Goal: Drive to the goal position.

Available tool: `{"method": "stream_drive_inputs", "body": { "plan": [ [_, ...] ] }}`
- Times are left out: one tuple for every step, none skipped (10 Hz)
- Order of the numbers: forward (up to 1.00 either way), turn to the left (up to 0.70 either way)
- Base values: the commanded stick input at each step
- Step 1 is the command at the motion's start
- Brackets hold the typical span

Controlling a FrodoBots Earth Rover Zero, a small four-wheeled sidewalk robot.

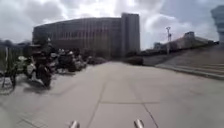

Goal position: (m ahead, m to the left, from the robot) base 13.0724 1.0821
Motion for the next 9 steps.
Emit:
{"method": "stream_drive_inputs", "body": {
  "plan": [
    [1.00,-0.27],
    [1.00,-0.21],
    [1.00,-0.04],
    [1.00,0.00],
    [1.00,0.00],
    [1.00,0.00],
    [1.00,0.00],
    [1.00,0.00],
    [1.00,0.00]
  ]
}}
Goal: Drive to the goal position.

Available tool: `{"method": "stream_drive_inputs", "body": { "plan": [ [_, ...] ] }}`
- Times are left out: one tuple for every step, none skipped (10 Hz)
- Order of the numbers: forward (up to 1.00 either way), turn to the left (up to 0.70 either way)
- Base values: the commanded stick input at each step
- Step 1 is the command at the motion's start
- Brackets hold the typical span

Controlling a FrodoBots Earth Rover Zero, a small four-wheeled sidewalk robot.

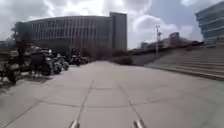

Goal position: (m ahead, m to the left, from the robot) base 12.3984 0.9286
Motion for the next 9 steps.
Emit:
{"method": "stream_drive_inputs", "body": {
  "plan": [
    [1.00,0.00],
    [1.00,0.00],
    [1.00,0.00],
    [1.00,0.00],
    [1.00,0.00],
    [1.00,0.00],
    [1.00,0.00],
    [1.00,0.00],
    [1.00,0.00]
  ]
}}
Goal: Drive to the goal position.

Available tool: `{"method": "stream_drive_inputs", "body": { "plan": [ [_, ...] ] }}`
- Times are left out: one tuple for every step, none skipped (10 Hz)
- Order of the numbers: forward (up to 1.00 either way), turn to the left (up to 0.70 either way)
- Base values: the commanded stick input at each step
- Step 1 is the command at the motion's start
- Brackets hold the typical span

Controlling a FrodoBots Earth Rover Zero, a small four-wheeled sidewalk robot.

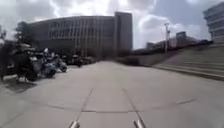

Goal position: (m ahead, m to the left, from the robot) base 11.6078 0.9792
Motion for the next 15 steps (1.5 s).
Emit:
{"method": "stream_drive_inputs", "body": {
  "plan": [
    [1.00,0.00],
    [1.00,0.00],
    [1.00,0.00],
    [1.00,0.00],
    [1.00,0.00],
    [1.00,0.00],
    [1.00,-0.18],
    [1.00,-0.27],
    [1.00,-0.27],
    [1.00,-0.27],
    [1.00,-0.27],
    [1.00,-0.27],
    [1.00,-0.27],
    [1.00,0.00],
    [1.00,0.00]
  ]
}}
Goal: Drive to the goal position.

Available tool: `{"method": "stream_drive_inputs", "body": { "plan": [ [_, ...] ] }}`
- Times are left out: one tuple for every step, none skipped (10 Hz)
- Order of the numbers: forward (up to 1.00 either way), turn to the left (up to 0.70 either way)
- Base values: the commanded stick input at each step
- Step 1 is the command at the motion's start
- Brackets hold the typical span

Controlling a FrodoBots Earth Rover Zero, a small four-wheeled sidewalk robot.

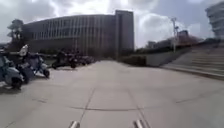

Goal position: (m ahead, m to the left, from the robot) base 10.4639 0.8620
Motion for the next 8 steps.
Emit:
{"method": "stream_drive_inputs", "body": {
  "plan": [
    [1.00,0.00],
    [1.00,0.00],
    [1.00,-0.17],
    [1.00,-0.27],
    [1.00,-0.27],
    [1.00,-0.27],
    [1.00,-0.27],
    [1.00,-0.20]
  ]
}}
